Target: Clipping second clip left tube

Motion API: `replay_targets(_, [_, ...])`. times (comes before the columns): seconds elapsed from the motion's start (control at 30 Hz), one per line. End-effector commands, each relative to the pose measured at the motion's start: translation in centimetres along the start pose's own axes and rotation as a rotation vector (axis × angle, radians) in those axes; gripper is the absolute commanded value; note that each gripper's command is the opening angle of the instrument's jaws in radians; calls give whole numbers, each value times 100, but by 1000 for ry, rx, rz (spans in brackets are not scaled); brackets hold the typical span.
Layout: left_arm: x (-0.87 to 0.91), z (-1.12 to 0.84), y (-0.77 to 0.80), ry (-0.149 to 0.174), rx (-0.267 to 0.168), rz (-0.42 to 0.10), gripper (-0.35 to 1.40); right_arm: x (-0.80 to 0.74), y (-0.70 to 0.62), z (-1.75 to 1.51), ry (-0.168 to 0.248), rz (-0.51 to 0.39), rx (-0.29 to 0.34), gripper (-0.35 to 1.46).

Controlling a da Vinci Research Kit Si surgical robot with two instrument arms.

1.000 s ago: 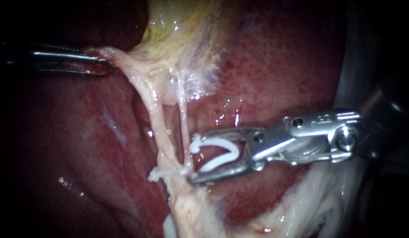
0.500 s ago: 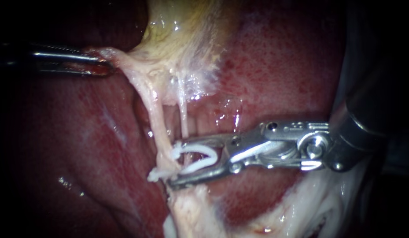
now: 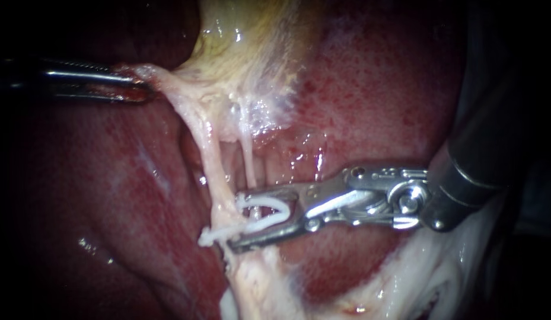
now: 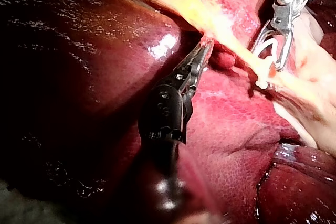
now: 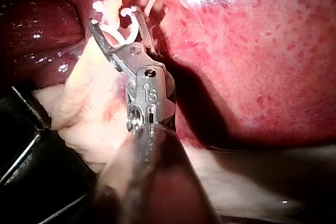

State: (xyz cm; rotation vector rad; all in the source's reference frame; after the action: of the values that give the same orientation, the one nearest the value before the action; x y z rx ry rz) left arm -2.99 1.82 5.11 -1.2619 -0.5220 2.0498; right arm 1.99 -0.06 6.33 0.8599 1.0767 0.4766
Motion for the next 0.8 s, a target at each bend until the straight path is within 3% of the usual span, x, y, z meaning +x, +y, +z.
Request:
replay_targets(0.03, [0,0,0,0,0,0,-35,1,1,2,0,4,2,50])
replay_targets(0.27, [0,0,0,0,0,0,-35,2,4,7,2,5,12,50])
replay_targets(0.8, [0,3,1,0,2,0,-35,18,-2,34,38,45,62,50])
